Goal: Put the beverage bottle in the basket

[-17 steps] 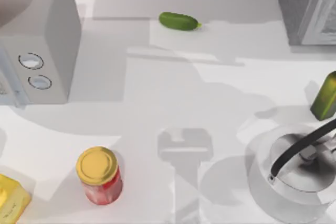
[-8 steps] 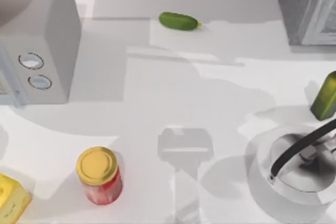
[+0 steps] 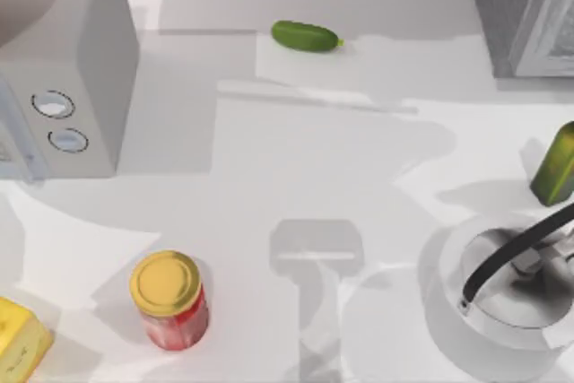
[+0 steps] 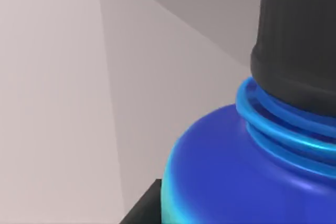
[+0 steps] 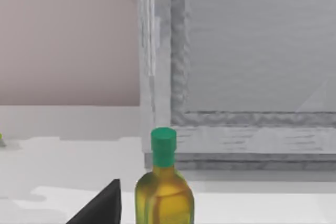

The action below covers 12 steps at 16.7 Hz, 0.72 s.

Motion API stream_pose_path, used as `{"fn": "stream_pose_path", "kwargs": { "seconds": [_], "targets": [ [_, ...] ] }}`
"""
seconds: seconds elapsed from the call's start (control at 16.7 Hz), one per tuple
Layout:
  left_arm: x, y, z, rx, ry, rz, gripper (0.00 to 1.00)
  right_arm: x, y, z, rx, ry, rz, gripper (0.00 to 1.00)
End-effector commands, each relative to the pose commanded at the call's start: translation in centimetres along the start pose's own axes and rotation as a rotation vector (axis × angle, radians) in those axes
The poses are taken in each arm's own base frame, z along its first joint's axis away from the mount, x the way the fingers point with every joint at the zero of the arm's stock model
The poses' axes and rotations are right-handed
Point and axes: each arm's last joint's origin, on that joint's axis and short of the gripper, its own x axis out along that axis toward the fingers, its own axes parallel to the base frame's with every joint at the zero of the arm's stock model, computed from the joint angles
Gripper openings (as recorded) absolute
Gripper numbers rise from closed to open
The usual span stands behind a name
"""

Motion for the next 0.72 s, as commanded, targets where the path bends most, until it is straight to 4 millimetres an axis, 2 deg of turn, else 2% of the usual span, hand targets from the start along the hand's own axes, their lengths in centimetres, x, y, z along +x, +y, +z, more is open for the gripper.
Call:
{"fn": "stream_pose_path", "kwargs": {
  "seconds": [0.24,0.54,0.72],
  "targets": [
    [1.6,-0.5,-1.1,-0.035,-0.006,-0.015,0.0,0.0,0.0,0.0,0.0,0.0,0.0,1.0],
    [1.8,-0.6,-1.1,-0.039,-0.006,-0.016,0.0,0.0,0.0,0.0,0.0,0.0,0.0,1.0],
    [1.8,-0.6,-1.1,-0.039,-0.006,-0.016,0.23,0.0,0.0,0.0,0.0,0.0,0.0,1.0]
  ]
}}
